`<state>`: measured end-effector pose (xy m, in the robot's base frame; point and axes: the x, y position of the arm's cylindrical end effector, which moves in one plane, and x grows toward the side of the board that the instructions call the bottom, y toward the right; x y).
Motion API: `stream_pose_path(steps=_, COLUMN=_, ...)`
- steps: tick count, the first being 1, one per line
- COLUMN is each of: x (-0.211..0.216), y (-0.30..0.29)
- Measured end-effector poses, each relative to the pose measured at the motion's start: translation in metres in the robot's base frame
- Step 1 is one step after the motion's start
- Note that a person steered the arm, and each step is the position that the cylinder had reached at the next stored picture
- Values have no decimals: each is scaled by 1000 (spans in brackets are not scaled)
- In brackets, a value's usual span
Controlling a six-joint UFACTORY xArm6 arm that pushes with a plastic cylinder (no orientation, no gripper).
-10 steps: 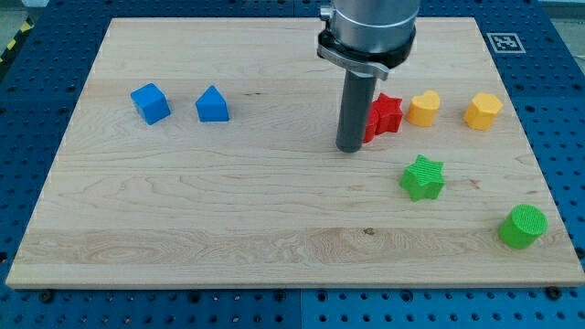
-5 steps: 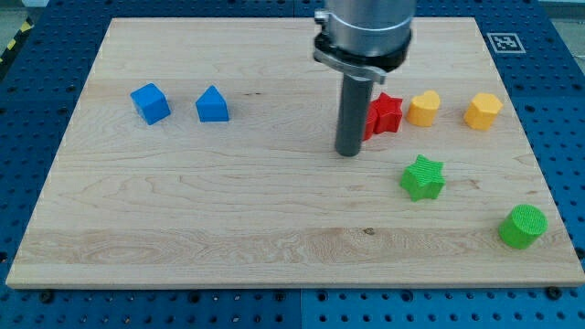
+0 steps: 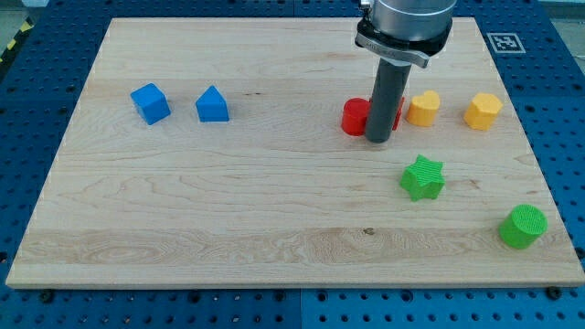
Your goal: Move the red circle towards center
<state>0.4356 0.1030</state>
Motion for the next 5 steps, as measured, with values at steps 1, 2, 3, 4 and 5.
stream_pose_path(steps=1, x=-1, y=0)
stream_pose_path(steps=2, x=-1, y=2)
stream_pose_path(steps=3, x=-2, y=2)
stream_pose_path(steps=4, x=-7, y=-3)
stream_pose_path(steps=5, x=-7, y=-6)
